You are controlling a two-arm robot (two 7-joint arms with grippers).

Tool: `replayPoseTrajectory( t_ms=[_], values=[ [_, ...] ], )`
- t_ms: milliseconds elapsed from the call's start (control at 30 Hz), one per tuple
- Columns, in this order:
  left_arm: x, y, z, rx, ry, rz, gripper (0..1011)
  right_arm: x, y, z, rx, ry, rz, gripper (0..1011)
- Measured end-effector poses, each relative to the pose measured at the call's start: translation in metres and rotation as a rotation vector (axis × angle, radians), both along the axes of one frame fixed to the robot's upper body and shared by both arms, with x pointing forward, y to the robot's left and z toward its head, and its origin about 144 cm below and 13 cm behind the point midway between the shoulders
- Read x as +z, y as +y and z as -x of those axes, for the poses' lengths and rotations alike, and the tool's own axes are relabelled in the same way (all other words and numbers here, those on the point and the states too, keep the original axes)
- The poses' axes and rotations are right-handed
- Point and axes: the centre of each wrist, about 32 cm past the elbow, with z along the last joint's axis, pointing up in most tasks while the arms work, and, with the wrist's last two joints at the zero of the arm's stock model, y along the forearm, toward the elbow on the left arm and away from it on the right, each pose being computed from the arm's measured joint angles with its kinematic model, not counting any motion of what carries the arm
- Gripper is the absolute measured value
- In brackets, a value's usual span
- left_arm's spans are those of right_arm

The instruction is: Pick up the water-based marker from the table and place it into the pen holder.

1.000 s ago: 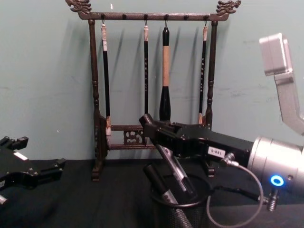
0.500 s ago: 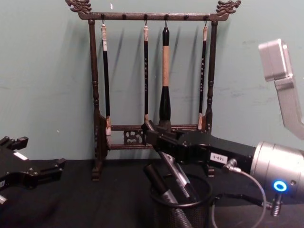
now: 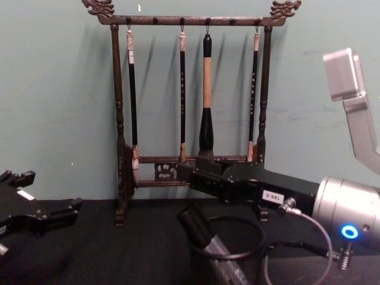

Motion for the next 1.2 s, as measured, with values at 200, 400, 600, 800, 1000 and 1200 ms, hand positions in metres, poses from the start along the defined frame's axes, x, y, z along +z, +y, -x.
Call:
replayPoseTrajectory(
  t_ms=[200,400,600,800,1000,1200],
  values=[
    [0.0,0.0,0.0,0.0,0.0,0.0,1001,0.0,0.0,0.0,0.001,0.0,-0.001,720],
    [0.0,0.0,0.0,0.0,0.0,0.0,1001,0.0,0.0,0.0,0.001,0.0,-0.001,886],
    [0.0,0.0,0.0,0.0,0.0,0.0,1001,0.005,-0.002,-0.001,-0.008,-0.003,-0.013,1002],
    [0.0,0.0,0.0,0.0,0.0,0.0,1001,0.021,-0.014,-0.001,-0.107,-0.037,-0.03,1002],
    [0.0,0.0,0.0,0.0,0.0,0.0,1001,0.031,-0.041,0.0,-0.284,-0.07,-0.002,1002],
    [0.0,0.0,0.0,0.0,0.0,0.0,1001,0.026,-0.071,0.01,-0.476,-0.094,0.085,1002]
  ],
)
